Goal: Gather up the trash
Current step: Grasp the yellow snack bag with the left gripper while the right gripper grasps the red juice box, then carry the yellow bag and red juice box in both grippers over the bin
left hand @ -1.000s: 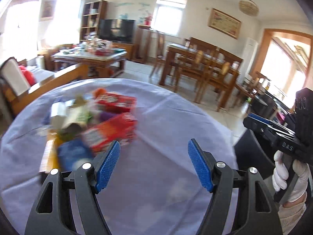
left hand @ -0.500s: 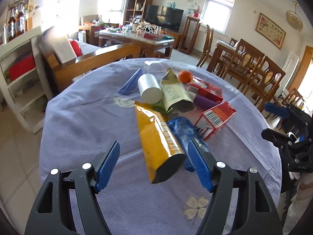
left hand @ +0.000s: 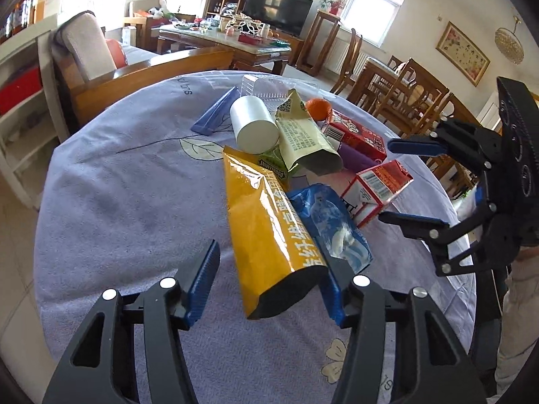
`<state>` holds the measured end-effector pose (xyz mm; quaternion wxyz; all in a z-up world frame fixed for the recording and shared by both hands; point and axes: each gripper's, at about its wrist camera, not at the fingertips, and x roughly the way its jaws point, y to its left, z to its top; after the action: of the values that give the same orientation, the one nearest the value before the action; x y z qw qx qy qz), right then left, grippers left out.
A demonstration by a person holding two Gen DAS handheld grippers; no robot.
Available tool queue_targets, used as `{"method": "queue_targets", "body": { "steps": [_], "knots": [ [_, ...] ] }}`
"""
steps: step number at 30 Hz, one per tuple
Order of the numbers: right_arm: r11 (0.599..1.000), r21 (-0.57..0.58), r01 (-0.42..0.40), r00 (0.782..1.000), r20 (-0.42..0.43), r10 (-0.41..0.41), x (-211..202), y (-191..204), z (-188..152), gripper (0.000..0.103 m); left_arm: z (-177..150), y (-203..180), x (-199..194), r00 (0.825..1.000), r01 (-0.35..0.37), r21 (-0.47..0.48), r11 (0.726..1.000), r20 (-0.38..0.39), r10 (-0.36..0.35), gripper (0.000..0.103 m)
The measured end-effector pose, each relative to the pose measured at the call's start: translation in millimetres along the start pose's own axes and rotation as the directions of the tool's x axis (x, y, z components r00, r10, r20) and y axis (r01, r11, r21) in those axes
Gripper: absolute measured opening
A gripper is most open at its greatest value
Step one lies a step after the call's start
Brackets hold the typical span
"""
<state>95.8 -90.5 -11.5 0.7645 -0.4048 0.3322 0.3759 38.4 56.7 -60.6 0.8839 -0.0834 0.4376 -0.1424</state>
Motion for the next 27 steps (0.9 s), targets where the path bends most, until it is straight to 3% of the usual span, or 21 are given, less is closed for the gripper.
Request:
{"method": "queue_targets", "body": {
  "steps": [3,6,8,10,11,15,20,27],
  "knots": [
    [0.998,-0.054,-0.021,0.999,-0.044,0.019,9.1,0.6,6.8,0.068,0.7,1.4,2.4,1.000,0.004,-0.008,1.000,-0.012,-0.004,0.040],
    [0.993,-0.088,-0.073,0.992,-0.107,0.064,21.1,6.0,12.9,0.067,1.1,6.8,3.0,1.000,0.014,-0.031,0.999,-0.014,-0.014,0.034],
    [0.993,-0.090,-0.076,0.989,-0.131,0.064,24.4,7.6,14.1,0.059,1.7,10.1,3.2,1.000,0.011,-0.039,0.999,-0.016,-0.011,0.032],
    [0.994,-0.046,-0.100,0.987,-0.130,0.093,25.2,6.8,13.7,0.039,2.3,15.1,3.4,1.000,0.019,-0.056,0.998,-0.016,-0.020,0.029],
    [0.992,-0.011,-0.126,0.985,-0.124,0.123,24.1,4.4,12.2,0.035,2.4,16.3,2.8,1.000,0.019,-0.059,0.998,-0.015,-0.019,0.029],
    [0.988,0.069,-0.136,0.987,-0.081,0.141,17.8,4.1,5.3,0.032,2.1,18.5,-0.1,1.000,0.018,-0.052,0.999,-0.003,-0.018,0.020],
    [0.969,0.207,-0.137,0.991,0.036,0.133,-6.7,1.2,-7.5,0.032,2.2,14.5,-5.2,1.000,0.009,-0.027,1.000,0.023,-0.009,0.018],
    [0.868,0.476,-0.139,0.980,0.190,0.053,-54.5,-11.0,-34.5,0.032,-0.2,13.4,-17.5,0.996,0.015,-0.017,1.000,0.091,-0.013,0.015]
  ]
}}
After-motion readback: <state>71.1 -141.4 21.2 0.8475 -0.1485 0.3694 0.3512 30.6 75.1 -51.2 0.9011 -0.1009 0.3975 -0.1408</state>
